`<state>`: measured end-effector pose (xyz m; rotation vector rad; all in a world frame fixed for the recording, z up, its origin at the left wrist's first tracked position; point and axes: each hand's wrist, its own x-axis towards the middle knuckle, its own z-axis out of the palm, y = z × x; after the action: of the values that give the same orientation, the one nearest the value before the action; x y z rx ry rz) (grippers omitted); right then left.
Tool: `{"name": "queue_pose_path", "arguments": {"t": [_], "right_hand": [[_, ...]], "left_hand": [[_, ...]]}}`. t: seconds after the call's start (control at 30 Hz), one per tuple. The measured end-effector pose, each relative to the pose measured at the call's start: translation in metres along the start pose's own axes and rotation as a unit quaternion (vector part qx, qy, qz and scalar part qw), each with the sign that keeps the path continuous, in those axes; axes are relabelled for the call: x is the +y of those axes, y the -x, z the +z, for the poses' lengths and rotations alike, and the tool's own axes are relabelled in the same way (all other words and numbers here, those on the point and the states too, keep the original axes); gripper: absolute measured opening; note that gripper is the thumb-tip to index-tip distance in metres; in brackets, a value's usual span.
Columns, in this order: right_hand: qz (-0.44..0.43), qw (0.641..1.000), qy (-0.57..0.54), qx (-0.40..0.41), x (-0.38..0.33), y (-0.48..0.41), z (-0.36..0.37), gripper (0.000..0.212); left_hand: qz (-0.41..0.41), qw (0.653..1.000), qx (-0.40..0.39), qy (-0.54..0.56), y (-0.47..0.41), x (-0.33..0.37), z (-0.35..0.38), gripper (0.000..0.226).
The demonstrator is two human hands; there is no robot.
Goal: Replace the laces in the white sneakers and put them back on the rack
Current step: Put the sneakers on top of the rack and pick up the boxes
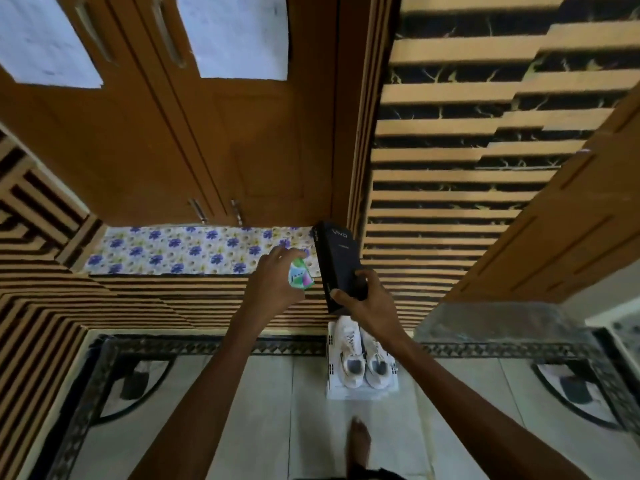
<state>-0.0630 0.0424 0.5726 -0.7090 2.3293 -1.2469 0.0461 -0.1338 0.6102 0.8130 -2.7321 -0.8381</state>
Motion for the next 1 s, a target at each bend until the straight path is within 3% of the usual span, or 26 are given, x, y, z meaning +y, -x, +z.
{"name": "queue_pose_path", "arguments": {"t": [0.13,0.37,0.53,0.67,0.87,1.0], "right_hand": [[0.042,0.999,0.008,-0.004,-0.004,-0.044,0.019,0.068],[0.098,0.993,0.058,0.026,0.004,-0.131,0.076,0.073],[0.149,0.982,0.108,0.036,0.024,-0.186,0.124,0.08],[0.188,0.969,0.16,0.022,0.051,-0.216,0.157,0.082],[0.212,0.94,0.264,0.042,0.091,-0.253,0.177,0.072],[0.238,0.922,0.306,0.026,0.101,-0.277,0.187,0.078]], "left_hand": [[0.0,1.0,0.003,-0.007,-0.043,-0.013,0.006,0.069],[0.018,0.996,-0.075,-0.04,-0.148,-0.079,0.026,0.067],[-0.008,0.993,-0.111,-0.04,-0.217,-0.13,0.065,0.081],[-0.036,0.988,-0.144,-0.043,-0.263,-0.168,0.111,0.086],[-0.003,0.979,-0.196,-0.062,-0.317,-0.198,0.17,0.072],[0.023,0.972,-0.214,-0.095,-0.341,-0.198,0.198,0.076]]}}
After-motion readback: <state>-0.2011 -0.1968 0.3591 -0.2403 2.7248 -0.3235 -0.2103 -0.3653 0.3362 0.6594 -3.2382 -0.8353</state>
